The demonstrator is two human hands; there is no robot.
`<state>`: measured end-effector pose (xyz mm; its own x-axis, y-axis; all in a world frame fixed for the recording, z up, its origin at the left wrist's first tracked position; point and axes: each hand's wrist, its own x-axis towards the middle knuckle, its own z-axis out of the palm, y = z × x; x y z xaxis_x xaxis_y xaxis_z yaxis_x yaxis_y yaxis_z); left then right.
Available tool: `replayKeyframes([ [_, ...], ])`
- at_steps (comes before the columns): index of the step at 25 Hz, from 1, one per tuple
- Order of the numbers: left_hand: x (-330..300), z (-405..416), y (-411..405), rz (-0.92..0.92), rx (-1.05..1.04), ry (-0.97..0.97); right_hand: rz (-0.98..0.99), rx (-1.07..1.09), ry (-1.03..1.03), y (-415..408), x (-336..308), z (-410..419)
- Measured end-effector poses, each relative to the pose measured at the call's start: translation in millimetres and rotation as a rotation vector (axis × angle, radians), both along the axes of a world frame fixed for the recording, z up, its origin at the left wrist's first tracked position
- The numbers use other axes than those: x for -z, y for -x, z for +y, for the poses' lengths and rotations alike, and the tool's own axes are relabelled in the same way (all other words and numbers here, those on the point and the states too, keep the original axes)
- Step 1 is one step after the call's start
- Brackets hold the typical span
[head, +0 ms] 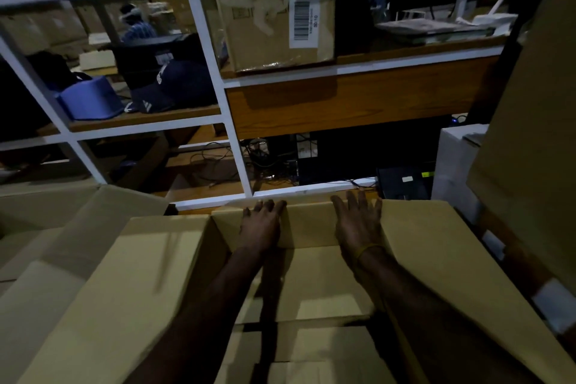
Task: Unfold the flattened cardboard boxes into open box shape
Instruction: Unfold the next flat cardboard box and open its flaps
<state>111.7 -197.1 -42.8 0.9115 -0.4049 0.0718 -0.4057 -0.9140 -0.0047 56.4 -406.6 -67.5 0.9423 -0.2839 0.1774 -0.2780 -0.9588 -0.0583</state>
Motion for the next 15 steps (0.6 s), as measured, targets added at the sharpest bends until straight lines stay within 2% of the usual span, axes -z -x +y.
replayKeyframes([
  [5,-6,27,29,0.139,0.021,-0.035,0.073,0.039,-0.042,39,-11,11],
  [11,6,81,109,0.159,-0.046,0.027,0.191,0.130,-0.068,125,-13,16],
  [15,10,122,171,0.068,-0.094,-0.023,0.185,0.178,-0.113,194,-17,39],
])
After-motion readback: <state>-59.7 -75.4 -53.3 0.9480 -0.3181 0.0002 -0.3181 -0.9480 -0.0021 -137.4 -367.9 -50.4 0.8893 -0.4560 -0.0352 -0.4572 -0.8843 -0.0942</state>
